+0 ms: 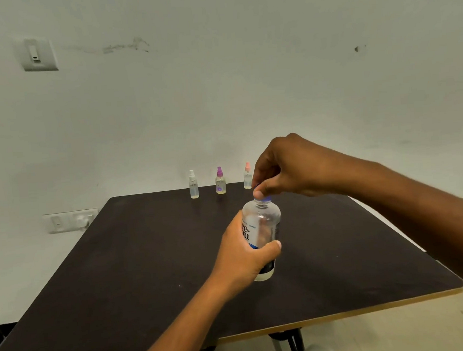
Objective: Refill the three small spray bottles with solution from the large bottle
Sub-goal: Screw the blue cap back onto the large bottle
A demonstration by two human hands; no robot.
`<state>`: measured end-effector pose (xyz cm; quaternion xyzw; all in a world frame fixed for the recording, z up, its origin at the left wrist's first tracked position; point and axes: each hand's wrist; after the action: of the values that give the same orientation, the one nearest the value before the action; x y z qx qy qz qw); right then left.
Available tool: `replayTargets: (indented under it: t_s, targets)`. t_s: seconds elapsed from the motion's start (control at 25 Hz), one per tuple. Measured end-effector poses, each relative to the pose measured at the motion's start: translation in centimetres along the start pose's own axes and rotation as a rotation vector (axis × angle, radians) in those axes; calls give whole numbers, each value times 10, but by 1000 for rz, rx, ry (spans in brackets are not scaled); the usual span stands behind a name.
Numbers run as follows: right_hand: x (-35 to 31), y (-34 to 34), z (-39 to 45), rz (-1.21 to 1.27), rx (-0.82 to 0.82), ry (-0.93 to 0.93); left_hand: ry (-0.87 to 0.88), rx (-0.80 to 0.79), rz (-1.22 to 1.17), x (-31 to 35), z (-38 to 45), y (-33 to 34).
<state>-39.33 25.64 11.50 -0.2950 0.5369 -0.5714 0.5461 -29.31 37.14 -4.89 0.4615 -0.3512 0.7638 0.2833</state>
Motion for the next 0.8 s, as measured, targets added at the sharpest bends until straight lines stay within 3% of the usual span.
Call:
replayTargets:
  t_s: [0.16,0.4,0.8]
  targets:
    - [3,21,4,-54,53,65,-8,11,44,-8,2,-3]
    - [-5,-3,11,-72,-93,-51,-1,34,39,-15,11,-13]
    - [-8,21,23,-137,-5,10,-2,73,29,-21,9,-11]
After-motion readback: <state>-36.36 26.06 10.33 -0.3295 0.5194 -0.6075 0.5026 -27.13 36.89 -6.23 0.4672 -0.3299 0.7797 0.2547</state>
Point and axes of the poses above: each hand's wrist, its own z-axis towards the middle knuckle, its own y-axis out of the palm, x = y × z
